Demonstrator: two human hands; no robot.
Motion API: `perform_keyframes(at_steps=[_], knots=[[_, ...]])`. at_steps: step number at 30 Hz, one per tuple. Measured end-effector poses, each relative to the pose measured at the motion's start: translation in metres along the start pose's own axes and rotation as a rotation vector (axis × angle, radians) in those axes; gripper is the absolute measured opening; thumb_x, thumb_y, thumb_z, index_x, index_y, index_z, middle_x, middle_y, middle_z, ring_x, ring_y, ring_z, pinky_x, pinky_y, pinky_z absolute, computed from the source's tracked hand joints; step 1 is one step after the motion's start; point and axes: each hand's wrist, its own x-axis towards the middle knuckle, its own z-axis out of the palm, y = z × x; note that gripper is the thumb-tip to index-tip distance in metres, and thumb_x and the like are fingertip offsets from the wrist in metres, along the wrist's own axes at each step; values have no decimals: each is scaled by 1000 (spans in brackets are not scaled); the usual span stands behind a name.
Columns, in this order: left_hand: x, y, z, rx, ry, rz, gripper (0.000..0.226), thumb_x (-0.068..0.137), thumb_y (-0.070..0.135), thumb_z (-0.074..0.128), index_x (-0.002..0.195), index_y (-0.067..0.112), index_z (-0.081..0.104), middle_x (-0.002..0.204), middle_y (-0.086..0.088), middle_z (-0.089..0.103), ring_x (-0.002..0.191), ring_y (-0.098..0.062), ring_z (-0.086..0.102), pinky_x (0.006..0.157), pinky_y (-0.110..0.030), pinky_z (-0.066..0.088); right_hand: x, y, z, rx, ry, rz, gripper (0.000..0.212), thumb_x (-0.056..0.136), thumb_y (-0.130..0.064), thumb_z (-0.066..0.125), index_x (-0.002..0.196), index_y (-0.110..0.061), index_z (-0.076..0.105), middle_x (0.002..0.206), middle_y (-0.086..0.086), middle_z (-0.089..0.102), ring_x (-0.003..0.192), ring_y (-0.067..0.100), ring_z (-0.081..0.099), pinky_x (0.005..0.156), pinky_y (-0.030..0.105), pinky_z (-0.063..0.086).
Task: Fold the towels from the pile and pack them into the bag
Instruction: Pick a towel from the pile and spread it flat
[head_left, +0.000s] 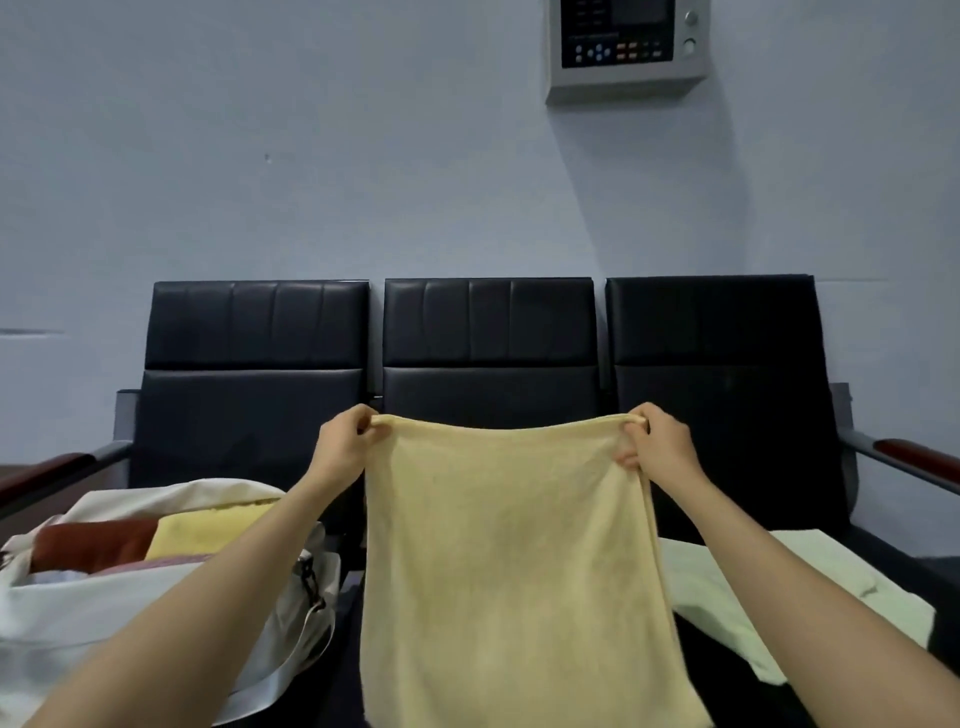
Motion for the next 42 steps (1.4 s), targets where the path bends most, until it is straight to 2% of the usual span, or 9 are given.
perform_keyframes(at_steps=[5, 10, 14, 18, 23, 27, 32, 37, 42], knots=[[-1, 6, 0, -227, 126, 12, 8, 96, 22, 56, 94, 16, 61, 86, 8, 60, 79, -5, 52, 64, -19, 40, 3, -3, 1, 84, 87, -101, 13, 99, -16, 46, 100, -14, 59, 91, 0, 61, 83, 15, 57, 65, 27, 44], [-22, -22, 18, -235, -50, -80, 14, 98, 24, 52, 97, 11, 56, 87, 1, 57, 80, -12, 52, 66, -25, 40, -7, 17, 12, 70, 49, -39, 11, 97, -17, 47, 98, -18, 59, 97, 4, 59, 92, 19, 54, 67, 30, 38], [-51, -58, 37, -272, -181, -199, 17, 97, 25, 53, 94, 9, 59, 88, -5, 60, 83, -18, 54, 66, -28, 42, -21, 42, 25, 136, -82, 165, 15, 94, -19, 47, 95, -11, 60, 95, 7, 60, 88, 24, 54, 67, 35, 46], [-76, -87, 57, -175, -296, -318, 22, 96, 27, 55, 96, 6, 60, 87, -5, 59, 84, -18, 53, 68, -31, 41, -37, 72, 39, -8, -229, 278, 20, 92, -19, 48, 94, -4, 61, 91, 11, 59, 84, 23, 52, 66, 33, 38], [-107, -124, 90, 15, -552, -537, 26, 97, 33, 52, 109, 11, 56, 102, -6, 57, 93, -20, 56, 66, -29, 44, -69, 124, 65, -210, -447, 387, 14, 89, -15, 52, 75, -16, 50, 79, -1, 50, 73, 14, 48, 56, 26, 34], [-129, -136, 116, 104, -454, -553, 20, 99, 26, 47, 100, 6, 50, 100, -9, 53, 85, -19, 49, 64, -31, 33, -90, 162, 87, -327, -476, 380, 16, 95, -18, 53, 83, -11, 47, 89, 3, 51, 81, 18, 48, 65, 28, 35], [-124, -137, 128, -11, -254, -498, 20, 100, 21, 45, 85, 9, 44, 84, -6, 51, 79, -22, 48, 59, -32, 29, -92, 170, 95, -201, -245, 277, 22, 99, -15, 48, 78, -12, 46, 77, 2, 54, 71, 17, 50, 57, 29, 35], [-94, -136, 137, -56, -167, -473, 18, 100, 22, 48, 99, 4, 49, 91, -7, 53, 88, -24, 49, 70, -34, 31, -70, 170, 108, -165, -143, 239, 16, 100, -19, 48, 104, -6, 56, 92, 7, 59, 85, 21, 53, 71, 32, 39], [-90, -156, 159, 20, -250, -545, 28, 100, 28, 47, 110, 2, 50, 108, -14, 58, 104, -32, 54, 76, -35, 37, -60, 193, 125, -342, -192, 270, 22, 98, -18, 50, 117, -5, 52, 114, 14, 59, 100, 27, 55, 85, 38, 47]])
